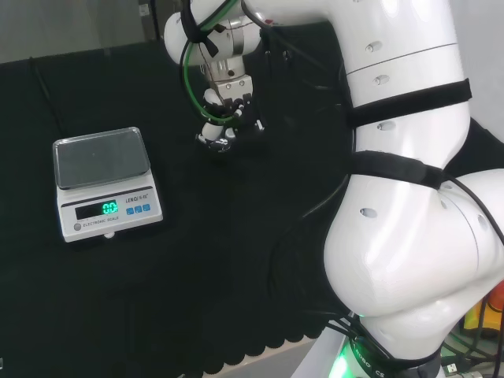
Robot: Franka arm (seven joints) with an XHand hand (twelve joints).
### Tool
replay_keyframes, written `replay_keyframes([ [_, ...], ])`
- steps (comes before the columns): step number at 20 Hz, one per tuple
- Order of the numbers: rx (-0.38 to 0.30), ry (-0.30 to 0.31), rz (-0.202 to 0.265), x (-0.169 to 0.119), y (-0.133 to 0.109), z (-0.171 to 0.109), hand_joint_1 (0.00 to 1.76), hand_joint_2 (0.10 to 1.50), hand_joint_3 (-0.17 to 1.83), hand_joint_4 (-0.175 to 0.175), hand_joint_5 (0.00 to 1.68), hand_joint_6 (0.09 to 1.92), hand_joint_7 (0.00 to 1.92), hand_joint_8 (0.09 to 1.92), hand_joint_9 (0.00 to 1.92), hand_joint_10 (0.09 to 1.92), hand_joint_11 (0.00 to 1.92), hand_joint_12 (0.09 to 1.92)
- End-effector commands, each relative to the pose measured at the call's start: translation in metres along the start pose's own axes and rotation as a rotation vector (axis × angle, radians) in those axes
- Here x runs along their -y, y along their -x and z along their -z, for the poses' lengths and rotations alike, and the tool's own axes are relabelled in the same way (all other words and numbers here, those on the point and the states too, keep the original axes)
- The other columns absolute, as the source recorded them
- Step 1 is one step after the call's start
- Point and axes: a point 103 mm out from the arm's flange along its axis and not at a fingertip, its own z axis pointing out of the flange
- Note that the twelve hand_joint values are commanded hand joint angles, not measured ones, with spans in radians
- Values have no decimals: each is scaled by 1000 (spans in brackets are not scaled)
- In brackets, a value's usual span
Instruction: Pick up the beaker.
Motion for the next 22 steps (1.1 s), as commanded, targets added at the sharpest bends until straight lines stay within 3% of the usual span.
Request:
replay_keyframes([
  [1,5,24,-3,4,4,3,1118,950,477,-167,802,1312,723,1481,1162,994,1386,682],
  [2,-5,30,-3,5,9,3,1118,965,457,-172,816,1310,733,1503,1160,1025,1378,688],
  [4,-22,46,-4,8,18,4,1157,958,507,-61,793,1338,815,1453,1159,1067,1360,715],
  [5,-26,56,-4,10,23,7,1169,951,528,-31,787,1344,837,1437,1160,1077,1355,724],
  [7,-29,78,-4,14,29,15,1178,935,568,-6,785,1355,856,1431,1163,1090,1347,740],
  [18,-13,223,21,46,29,103,1186,892,652,-5,793,1367,875,1446,1171,1111,1328,769],
  [22,-6,247,41,52,21,118,1188,888,658,-7,794,1366,877,1449,1172,1113,1323,770],
])
